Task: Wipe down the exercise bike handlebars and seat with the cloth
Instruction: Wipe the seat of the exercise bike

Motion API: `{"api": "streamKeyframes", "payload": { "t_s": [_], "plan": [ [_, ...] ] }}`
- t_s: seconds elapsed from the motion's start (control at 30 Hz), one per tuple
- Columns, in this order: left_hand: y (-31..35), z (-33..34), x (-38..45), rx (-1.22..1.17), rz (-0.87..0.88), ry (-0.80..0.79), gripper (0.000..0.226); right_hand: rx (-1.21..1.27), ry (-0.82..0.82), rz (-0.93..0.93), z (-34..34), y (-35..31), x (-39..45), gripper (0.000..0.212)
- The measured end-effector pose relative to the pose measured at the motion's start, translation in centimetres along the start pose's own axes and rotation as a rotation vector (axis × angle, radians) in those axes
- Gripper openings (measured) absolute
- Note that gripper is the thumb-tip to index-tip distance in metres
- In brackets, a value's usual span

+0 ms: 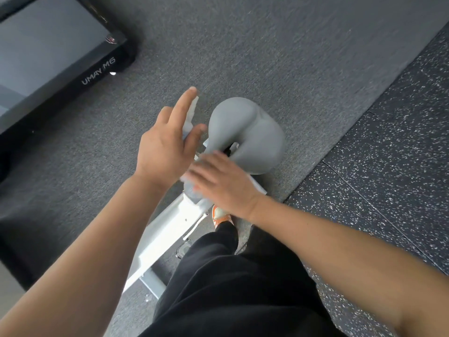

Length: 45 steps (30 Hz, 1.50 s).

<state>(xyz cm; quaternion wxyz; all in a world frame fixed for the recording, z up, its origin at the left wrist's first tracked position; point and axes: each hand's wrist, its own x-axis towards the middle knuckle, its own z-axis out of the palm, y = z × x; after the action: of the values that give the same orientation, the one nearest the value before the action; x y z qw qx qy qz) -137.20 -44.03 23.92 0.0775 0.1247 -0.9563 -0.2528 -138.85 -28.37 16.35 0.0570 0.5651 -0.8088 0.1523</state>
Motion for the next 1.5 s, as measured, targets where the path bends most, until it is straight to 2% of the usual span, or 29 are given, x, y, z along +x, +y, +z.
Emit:
{"api": "streamKeyframes", "payload": {
  "t_s": [0.1,0.17,0.27,0.43,0.53,0.63,0.7,0.8,0.87,0.97,1.07,1.13,1.23,1.33,1.4,1.5],
  "plan": [
    [-0.2,-0.1,-0.3,0.015,-0.014,0.002,0.058,-0.037,0.057,0.256,-1.3,5.7,-1.9,0.03],
    [-0.2,0.0,-0.8,0.009,-0.021,-0.005,0.058,-0.017,0.101,0.363,-1.9,7.7,-3.4,0.031],
    [-0.3,0.0,-1.3,0.002,-0.032,0.015,0.057,0.097,0.142,0.484,-2.2,8.5,-3.1,0.033],
    [-0.5,-0.5,-2.0,0.004,-0.08,0.09,0.057,0.324,0.201,0.891,-3.6,10.0,-1.0,0.039],
    [-0.4,-0.6,-2.3,0.005,-0.128,0.112,0.057,0.437,0.153,1.101,-3.6,12.8,0.2,0.041],
    [0.4,-0.1,-2.6,0.024,-0.178,0.122,0.058,0.551,-0.004,1.257,-3.3,15.7,1.2,0.047],
    [1.1,0.6,-2.8,0.024,-0.225,0.129,0.058,0.52,-0.104,1.147,-3.3,15.9,1.8,0.047],
    [2.3,1.6,-3.1,0.016,-0.312,0.152,0.057,0.394,-0.033,0.704,-3.0,14.9,3.1,0.043],
    [3.3,2.1,-3.5,0.017,-0.376,0.166,0.057,0.284,-0.055,0.515,-2.1,15.4,4.7,0.046],
    [4.6,2.2,-4.4,0.023,-0.444,0.23,0.058,0.144,-0.232,0.353,-1.7,15.4,8.2,0.049],
    [5.3,1.9,-5.7,0.021,-0.521,0.304,0.059,0.01,-0.462,0.112,-1.8,12.8,11.2,0.055],
    [5.6,1.5,-6.7,0.03,-0.57,0.35,0.059,0.01,-0.612,-0.049,-1.6,9.8,11.9,0.057],
    [5.5,0.7,-8.4,0.051,-0.653,0.382,0.059,0.133,-0.793,-0.182,-1.1,5.2,11.1,0.055],
    [5.0,0.1,-10.0,0.065,-0.734,0.412,0.06,0.157,-0.781,-0.261,-0.9,1.5,9.9,0.052],
    [4.8,0.0,-10.8,0.063,-0.771,0.42,0.06,0.147,-0.673,-0.334,-0.8,0.1,8.9,0.047],
    [4.7,0.0,-11.4,0.049,-0.794,0.432,0.061,0.12,-0.489,-0.581,-0.6,-0.8,6.2,0.034]
  ]
}}
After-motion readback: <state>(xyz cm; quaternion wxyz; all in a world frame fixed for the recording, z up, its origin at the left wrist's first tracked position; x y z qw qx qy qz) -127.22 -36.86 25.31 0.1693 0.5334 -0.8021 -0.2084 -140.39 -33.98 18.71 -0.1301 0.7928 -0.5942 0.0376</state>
